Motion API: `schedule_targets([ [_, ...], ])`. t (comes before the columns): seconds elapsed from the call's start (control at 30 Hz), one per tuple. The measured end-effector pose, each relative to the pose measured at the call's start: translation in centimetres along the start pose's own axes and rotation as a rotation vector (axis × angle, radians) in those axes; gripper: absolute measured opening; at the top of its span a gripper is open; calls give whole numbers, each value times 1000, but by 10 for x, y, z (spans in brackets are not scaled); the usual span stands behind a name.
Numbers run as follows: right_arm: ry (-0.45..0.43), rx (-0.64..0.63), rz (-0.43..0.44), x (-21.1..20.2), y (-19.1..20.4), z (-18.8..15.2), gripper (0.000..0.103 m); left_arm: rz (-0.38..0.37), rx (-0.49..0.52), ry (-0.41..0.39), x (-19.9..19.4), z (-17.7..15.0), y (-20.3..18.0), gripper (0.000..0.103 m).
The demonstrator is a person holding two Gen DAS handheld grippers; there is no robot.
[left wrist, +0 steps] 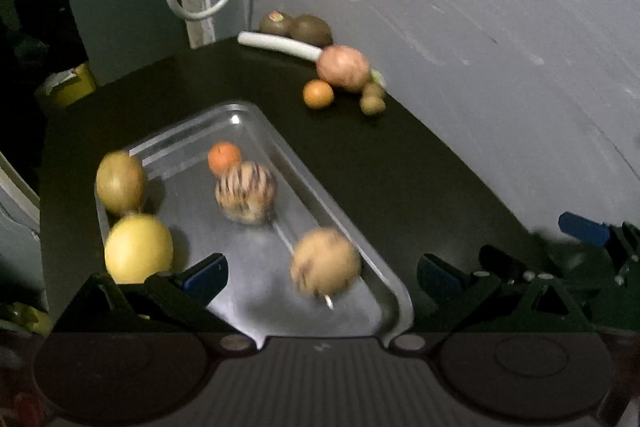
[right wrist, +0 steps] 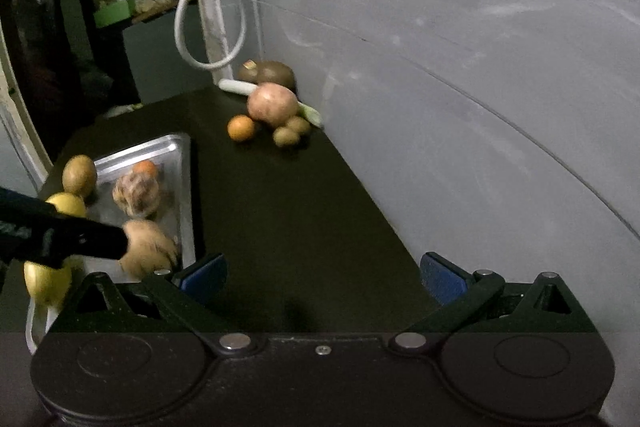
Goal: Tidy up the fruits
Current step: 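Move both open tools from the tray back toward the fruit row, then grasp the tangerine with the left tool while the right tool grasps a small brown fruit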
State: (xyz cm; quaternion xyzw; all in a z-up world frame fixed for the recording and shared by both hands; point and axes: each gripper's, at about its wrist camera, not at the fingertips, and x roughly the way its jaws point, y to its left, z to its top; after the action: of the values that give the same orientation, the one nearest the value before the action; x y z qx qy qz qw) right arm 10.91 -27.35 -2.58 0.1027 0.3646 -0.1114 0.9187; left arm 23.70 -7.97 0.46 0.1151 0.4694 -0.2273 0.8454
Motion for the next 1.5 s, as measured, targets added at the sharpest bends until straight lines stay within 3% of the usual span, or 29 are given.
schedule_targets([
  [0.43,-46,-8,70,105,26,61,102,50,-42,-32,87,97,22,103],
  [0.73,-31,-28,54,162,31,85,76,29,-36,2,150,136,27,102],
  [0.87,-30,-17,39,172,30,92,59,28,-9,15,162,142,22,94],
  [0.97,-32,-15,34,177,30,96,52,14,5,21,168,144,18,88],
  [1.33,-26,-5,35,184,28,94,36,-20,-8,33,178,144,19,60],
  [1.4,-22,0,40,185,28,94,32,-35,-18,31,179,144,19,53],
  [1.47,-25,1,40,185,27,93,31,-51,-25,28,179,145,19,37],
  [1.5,-26,1,40,185,27,93,31,-52,-30,30,179,146,19,37],
])
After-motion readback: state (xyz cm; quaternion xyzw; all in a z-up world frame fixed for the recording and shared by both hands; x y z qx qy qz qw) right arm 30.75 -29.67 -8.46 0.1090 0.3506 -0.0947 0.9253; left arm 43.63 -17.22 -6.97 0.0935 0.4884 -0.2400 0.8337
